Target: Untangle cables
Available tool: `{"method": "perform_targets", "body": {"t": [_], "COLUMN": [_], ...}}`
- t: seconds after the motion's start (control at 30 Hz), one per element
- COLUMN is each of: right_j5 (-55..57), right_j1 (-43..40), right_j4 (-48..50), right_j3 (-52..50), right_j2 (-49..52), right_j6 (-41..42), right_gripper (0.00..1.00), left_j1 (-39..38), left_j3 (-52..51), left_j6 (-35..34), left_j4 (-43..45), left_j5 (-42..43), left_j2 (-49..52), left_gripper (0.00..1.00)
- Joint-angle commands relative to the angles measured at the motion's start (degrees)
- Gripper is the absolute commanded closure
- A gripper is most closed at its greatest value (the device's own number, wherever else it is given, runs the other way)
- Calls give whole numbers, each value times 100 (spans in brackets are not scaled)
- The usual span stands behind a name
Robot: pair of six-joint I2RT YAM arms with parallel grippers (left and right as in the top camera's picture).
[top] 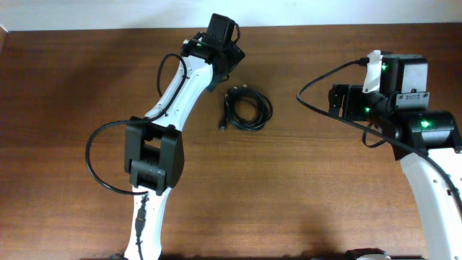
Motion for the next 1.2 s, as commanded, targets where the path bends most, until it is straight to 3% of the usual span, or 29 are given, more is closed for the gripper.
{"method": "perform_targets", "body": {"t": [0.0, 0.13, 0.2, 0.33, 0.43, 0.53, 0.67, 1.1, 1.13, 1.17], "right_j5": [114, 199, 199, 199, 197, 197, 199, 199, 199, 199], "right_j1": [31, 31, 31, 31, 31, 31, 31, 31, 31, 31], "right_j4": [-46, -129, -129, -131, -138, -175, -197, -254, -254, -254], "right_j3": [90, 90, 90, 90, 90, 90, 90, 90, 90, 90], "right_j2": [4, 4, 4, 4, 4, 4, 4, 4, 4, 4], "right_j6": [2, -35, -33, -13, -13, -13, -15, -17, -17, -17], "right_gripper": [1, 1, 1, 1, 1, 1, 1, 1, 1, 1], "left_j1": [-162, -282, -372, -448, -481, -481, -481, -507, -507, -507], "left_j3": [55, 55, 55, 55, 55, 50, 46, 46, 46, 46], "left_j6": [334, 133, -299, -339, -389, -874, -901, -901, -901, -901], "left_j4": [35, 94, -295, -678, -752, -850, -424, -302, -302, -302], "left_j5": [273, 260, -144, -669, -675, -535, -608, -509, -505, -466], "left_j2": [2, 2, 2, 26, 48, 61, 68, 678, 678, 678], "left_gripper": [1, 1, 1, 1, 1, 1, 1, 1, 4, 31]}}
